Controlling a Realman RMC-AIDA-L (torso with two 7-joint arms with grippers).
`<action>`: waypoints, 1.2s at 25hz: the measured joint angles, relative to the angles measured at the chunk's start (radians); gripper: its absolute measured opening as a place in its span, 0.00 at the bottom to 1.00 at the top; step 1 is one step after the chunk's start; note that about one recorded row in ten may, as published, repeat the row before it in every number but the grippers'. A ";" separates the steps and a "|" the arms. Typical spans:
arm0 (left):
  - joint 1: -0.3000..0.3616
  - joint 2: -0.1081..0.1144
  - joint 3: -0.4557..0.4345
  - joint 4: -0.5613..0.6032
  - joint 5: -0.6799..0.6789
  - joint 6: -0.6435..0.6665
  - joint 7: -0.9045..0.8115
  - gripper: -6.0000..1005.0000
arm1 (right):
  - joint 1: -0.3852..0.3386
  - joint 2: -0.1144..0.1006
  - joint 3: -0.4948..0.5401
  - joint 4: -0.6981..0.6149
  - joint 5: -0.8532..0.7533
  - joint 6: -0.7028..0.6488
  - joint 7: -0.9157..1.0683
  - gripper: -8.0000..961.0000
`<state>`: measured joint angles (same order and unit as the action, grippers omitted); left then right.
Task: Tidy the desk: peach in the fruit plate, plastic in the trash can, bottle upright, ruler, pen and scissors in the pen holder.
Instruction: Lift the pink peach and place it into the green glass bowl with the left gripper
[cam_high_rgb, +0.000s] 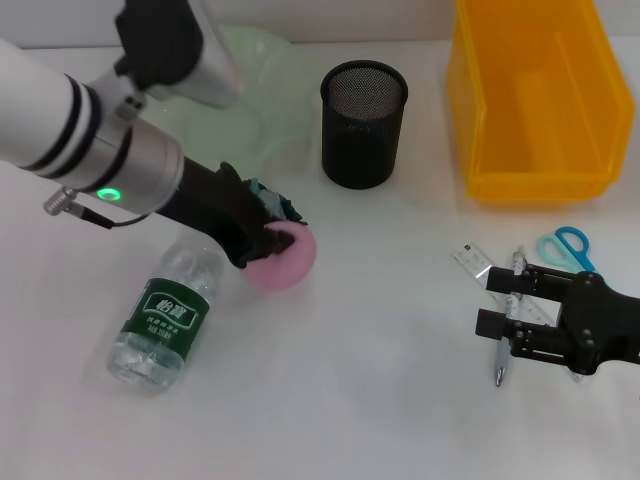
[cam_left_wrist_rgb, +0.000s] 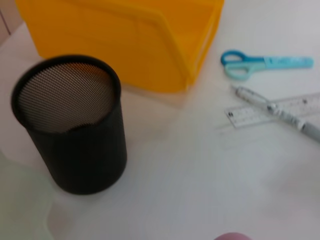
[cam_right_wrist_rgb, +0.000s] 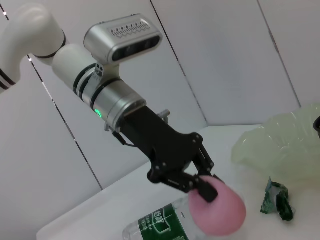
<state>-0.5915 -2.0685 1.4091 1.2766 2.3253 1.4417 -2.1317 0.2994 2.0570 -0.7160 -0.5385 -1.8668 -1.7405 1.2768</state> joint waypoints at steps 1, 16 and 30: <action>0.000 0.000 0.000 0.000 0.000 0.000 0.000 0.14 | 0.000 0.000 0.000 0.000 0.000 0.000 -0.001 0.73; -0.016 0.005 -0.325 -0.105 -0.078 -0.356 -0.018 0.10 | 0.003 0.005 -0.001 0.022 0.002 -0.004 -0.022 0.73; -0.005 0.002 -0.341 -0.167 -0.108 -0.471 -0.014 0.36 | 0.019 0.019 -0.002 0.032 0.002 0.001 -0.034 0.73</action>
<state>-0.5965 -2.0661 1.0676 1.1099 2.2173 0.9706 -2.1453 0.3180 2.0755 -0.7179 -0.5062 -1.8647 -1.7395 1.2424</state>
